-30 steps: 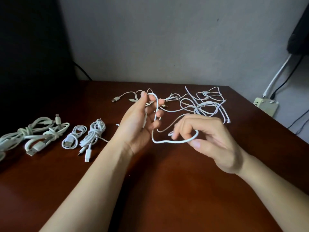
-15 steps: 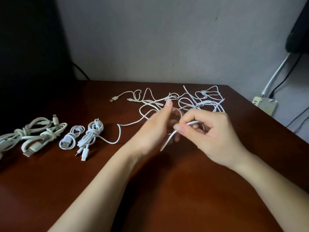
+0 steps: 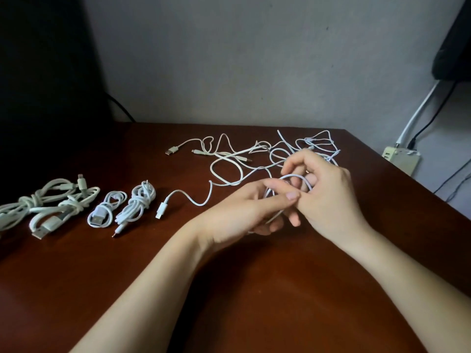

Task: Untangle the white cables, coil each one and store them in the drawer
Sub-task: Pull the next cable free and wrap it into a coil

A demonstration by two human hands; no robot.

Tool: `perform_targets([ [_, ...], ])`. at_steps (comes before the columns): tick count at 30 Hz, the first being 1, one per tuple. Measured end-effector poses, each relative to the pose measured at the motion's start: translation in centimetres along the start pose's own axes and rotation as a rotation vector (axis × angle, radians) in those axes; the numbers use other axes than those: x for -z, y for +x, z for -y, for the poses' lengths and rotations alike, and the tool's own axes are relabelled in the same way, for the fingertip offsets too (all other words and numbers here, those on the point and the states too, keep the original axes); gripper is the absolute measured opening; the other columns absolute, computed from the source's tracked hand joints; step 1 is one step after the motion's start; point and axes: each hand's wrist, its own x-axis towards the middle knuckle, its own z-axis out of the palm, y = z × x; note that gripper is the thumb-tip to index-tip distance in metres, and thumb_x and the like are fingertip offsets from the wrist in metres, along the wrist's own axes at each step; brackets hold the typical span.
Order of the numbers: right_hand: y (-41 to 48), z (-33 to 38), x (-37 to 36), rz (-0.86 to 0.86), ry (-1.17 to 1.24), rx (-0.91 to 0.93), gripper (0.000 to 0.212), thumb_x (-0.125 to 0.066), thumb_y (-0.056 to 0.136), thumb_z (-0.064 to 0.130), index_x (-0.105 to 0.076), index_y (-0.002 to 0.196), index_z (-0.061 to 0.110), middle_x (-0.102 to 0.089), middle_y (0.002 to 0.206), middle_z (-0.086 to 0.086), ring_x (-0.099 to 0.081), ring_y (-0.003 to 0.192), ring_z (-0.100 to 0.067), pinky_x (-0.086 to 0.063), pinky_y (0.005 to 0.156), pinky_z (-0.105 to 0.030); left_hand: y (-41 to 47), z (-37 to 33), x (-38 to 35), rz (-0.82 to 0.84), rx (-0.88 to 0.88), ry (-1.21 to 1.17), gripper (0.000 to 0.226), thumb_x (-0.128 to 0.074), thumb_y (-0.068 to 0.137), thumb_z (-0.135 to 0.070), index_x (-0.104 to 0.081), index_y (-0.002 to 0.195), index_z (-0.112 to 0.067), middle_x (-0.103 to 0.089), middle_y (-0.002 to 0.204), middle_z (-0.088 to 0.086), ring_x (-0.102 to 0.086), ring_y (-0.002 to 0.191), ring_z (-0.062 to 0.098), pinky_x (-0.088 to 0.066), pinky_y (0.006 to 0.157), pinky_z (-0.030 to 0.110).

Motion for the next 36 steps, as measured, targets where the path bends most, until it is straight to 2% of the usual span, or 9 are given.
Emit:
perform_targets([
  [3,0.1,-0.4,-0.1,-0.011,-0.003,0.006,0.026,-0.077,0.078,0.031,-0.054,0.081,0.020,-0.057,0.062,0.004,-0.055,0.045,-0.011,-0.038,0.051,-0.013,-0.3,-0.4,0.1,0.083,-0.015,0.003,0.017,-0.044,0.101,-0.015,-0.052,0.089,-0.006,-0.061,0.061,-0.007,-0.039,0.047,0.001,-0.027,0.043,0.011],
  [9,0.3,-1.4,-0.2,0.065,-0.048,0.029,0.014,-0.046,0.091,0.041,-0.051,0.096,0.028,-0.058,0.085,0.013,-0.059,0.069,-0.013,-0.043,0.067,-0.017,0.1,-0.9,0.8,-0.199,-0.052,-0.213,0.028,-0.029,0.103,-0.011,-0.056,0.101,-0.001,-0.060,0.063,0.002,-0.035,0.046,0.006,-0.020,0.043,0.015],
  [12,0.2,-1.9,0.2,0.291,-0.279,-0.018,0.027,-0.044,0.095,0.043,-0.050,0.117,0.029,-0.061,0.096,0.009,-0.060,0.085,-0.014,-0.045,0.079,-0.030,0.4,-1.1,1.6,-0.343,-0.037,-0.353,0.030,-0.029,0.103,-0.012,-0.057,0.103,-0.003,-0.057,0.060,0.005,-0.037,0.044,0.008,-0.022,0.041,0.016],
  [14,0.0,-1.9,0.3,0.479,-0.530,0.048,0.042,-0.042,0.095,0.045,-0.041,0.133,0.030,-0.060,0.104,0.006,-0.055,0.097,-0.016,-0.039,0.081,-0.029,0.7,-0.9,1.8,-0.437,-0.020,-0.365,0.027,-0.031,0.102,-0.012,-0.057,0.100,-0.003,-0.056,0.058,0.006,-0.037,0.043,0.009,-0.022,0.040,0.016],
  [17,0.0,-1.6,0.1,0.559,-0.583,0.103,0.043,-0.044,0.098,0.038,-0.036,0.139,0.027,-0.054,0.093,0.008,-0.050,0.091,-0.013,-0.036,0.076,-0.026,0.8,-0.5,1.8,-0.525,0.002,-0.354,0.026,-0.034,0.102,-0.016,-0.058,0.098,-0.005,-0.055,0.061,0.006,-0.036,0.046,0.009,-0.022,0.043,0.018],
  [22,-0.1,-1.8,-0.2,0.379,-0.611,0.289,0.034,-0.040,0.096,0.027,-0.055,0.123,0.013,-0.046,0.075,0.003,-0.053,0.073,-0.025,-0.048,0.068,-0.036,0.7,-0.7,2.0,-0.542,0.020,-0.464,0.023,-0.038,0.101,-0.017,-0.059,0.098,-0.010,-0.057,0.071,0.009,-0.044,0.054,0.013,-0.030,0.042,0.017],
  [27,-0.3,-1.0,-0.4,0.352,-0.709,0.438,0.034,-0.031,0.092,0.027,-0.061,0.096,0.010,-0.040,0.057,0.007,-0.048,0.051,-0.022,-0.042,0.053,-0.028,0.5,-0.8,1.9,-0.490,0.043,-0.533,0.031,-0.032,0.102,-0.021,-0.059,0.109,-0.008,-0.068,0.090,0.015,-0.048,0.061,0.015,-0.032,0.047,0.018],
  [31,-0.8,-0.5,-0.7,0.358,-0.746,0.463,0.031,-0.035,0.090,0.026,-0.062,0.090,0.011,-0.048,0.051,0.006,-0.051,0.045,-0.020,-0.030,0.045,-0.026,0.5,-1.0,1.8,-0.475,0.058,-0.489,0.031,-0.032,0.101,-0.020,-0.061,0.105,-0.008,-0.070,0.082,0.012,-0.053,0.065,0.015,-0.034,0.056,0.021],
  [36,-1.2,-0.1,-1.5,0.323,-0.730,0.498,0.031,-0.039,0.086,0.028,-0.064,0.079,0.012,-0.052,0.050,0.004,-0.054,0.046,-0.020,-0.038,0.044,-0.027,0.6,-0.6,1.6,-0.498,0.013,-0.471,0.034,-0.033,0.103,-0.017,-0.062,0.109,-0.003,-0.057,0.071,0.008,-0.058,0.074,0.023,-0.044,0.070,0.030],
])
